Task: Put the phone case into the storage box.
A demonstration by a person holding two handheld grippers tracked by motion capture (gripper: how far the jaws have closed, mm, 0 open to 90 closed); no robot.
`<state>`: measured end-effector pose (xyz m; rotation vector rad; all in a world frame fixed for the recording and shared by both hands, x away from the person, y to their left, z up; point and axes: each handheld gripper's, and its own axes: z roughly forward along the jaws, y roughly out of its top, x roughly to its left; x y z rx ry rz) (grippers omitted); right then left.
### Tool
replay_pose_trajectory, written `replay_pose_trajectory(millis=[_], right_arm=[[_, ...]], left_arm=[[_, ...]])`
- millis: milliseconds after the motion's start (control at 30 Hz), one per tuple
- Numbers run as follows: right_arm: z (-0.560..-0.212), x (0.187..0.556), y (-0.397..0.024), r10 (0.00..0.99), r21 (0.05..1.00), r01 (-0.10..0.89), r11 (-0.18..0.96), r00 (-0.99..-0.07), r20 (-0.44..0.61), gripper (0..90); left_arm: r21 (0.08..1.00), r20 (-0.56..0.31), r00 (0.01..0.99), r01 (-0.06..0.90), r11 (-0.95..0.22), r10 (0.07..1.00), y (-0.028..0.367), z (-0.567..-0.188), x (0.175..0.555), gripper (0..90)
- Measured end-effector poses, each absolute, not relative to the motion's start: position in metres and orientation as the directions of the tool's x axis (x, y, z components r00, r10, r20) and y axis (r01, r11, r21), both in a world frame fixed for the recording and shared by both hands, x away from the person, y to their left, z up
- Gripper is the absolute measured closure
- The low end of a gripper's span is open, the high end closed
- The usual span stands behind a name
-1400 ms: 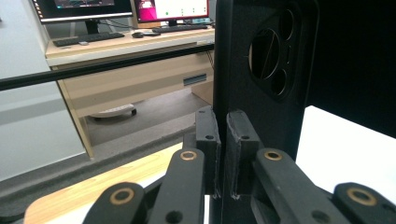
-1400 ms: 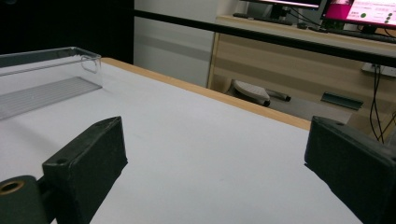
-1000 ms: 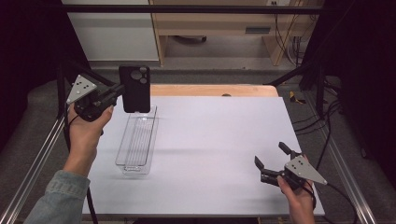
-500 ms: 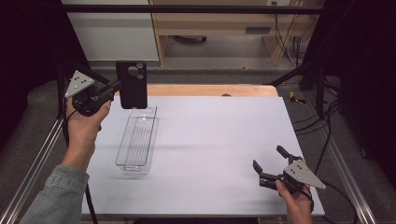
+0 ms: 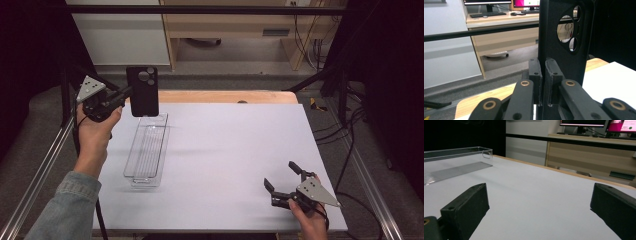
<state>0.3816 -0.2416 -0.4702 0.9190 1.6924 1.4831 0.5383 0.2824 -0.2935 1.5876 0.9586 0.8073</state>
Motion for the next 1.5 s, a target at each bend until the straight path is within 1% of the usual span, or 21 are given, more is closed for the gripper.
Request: replay_pose_trajectory(millis=[133, 333, 667, 1000, 1500], right_arm=[[-0.474, 0.382, -0.238, 0.848, 0.991, 0.064, 0.114, -0.526, -0.064, 2.4], [-0.472, 0.379, -0.235, 0.841, 0.993, 0.053, 0.102, -0.538, -0.058, 2.6], [-0.471, 0.376, -0.234, 0.840, 0.994, 0.036, 0.100, -0.539, -0.065, 3.1], [-0.471, 0.376, -0.233, 0.839, 0.995, 0.038, 0.096, -0.541, -0.060, 3.2], [-0.470, 0.375, -0.233, 0.836, 0.995, 0.032, 0.090, -0.545, -0.058, 3.0]], left_arm=[[0.977, 0.017, 0.445, 0.183, -0.110, 0.895, 0.280, -0.299, 0.543, 84.5], [0.979, 0.007, 0.428, 0.183, -0.094, 0.904, 0.278, -0.304, 0.552, 84.5], [0.980, -0.026, 0.410, 0.189, -0.056, 0.912, 0.282, -0.317, 0.572, 84.5], [0.976, -0.039, 0.408, 0.211, -0.053, 0.912, 0.277, -0.326, 0.585, 84.5], [0.963, 0.007, 0.400, 0.244, -0.114, 0.917, 0.268, -0.342, 0.590, 84.8]])
